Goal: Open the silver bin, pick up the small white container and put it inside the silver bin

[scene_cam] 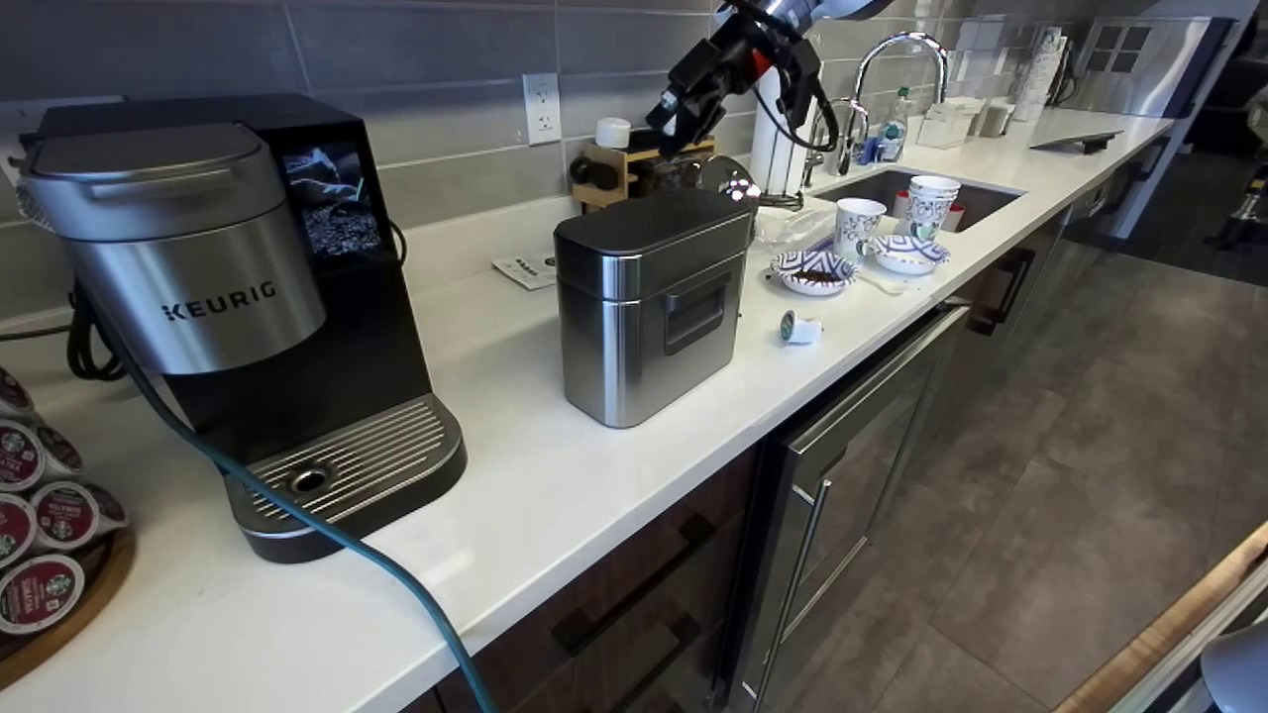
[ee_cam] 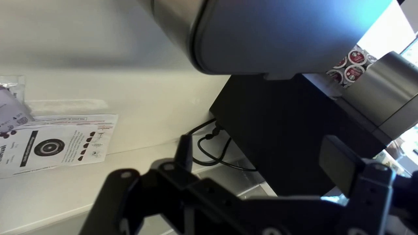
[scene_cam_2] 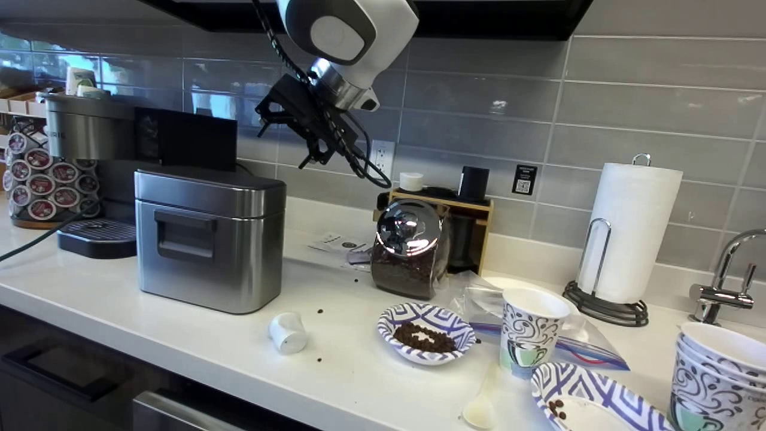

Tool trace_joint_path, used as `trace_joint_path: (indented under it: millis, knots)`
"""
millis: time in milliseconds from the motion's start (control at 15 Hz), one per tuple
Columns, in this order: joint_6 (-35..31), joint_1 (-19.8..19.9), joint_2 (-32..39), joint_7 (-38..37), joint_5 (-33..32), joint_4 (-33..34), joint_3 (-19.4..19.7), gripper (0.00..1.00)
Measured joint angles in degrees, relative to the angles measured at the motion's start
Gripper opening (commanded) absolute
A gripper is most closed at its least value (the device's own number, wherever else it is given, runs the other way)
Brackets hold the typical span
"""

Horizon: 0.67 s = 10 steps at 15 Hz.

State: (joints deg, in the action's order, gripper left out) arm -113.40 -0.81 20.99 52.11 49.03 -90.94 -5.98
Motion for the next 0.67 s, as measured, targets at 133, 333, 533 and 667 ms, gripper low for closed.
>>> trace_joint_path:
  millis: [133,333,533,667]
  knots:
    - [2.53,0.02,2.53,-0.73,0.01,2.93,-0.47,1.0]
    - [9.2,0.04,5.74,-2.82,-0.18,7.74,-0.9,1.0]
    - [14.99,0.05,8.42,-5.48,-0.75,12.24,-0.98,1.0]
    - [18.84,0.02,10.25,-7.03,-1.9,15.17,-1.1,1.0]
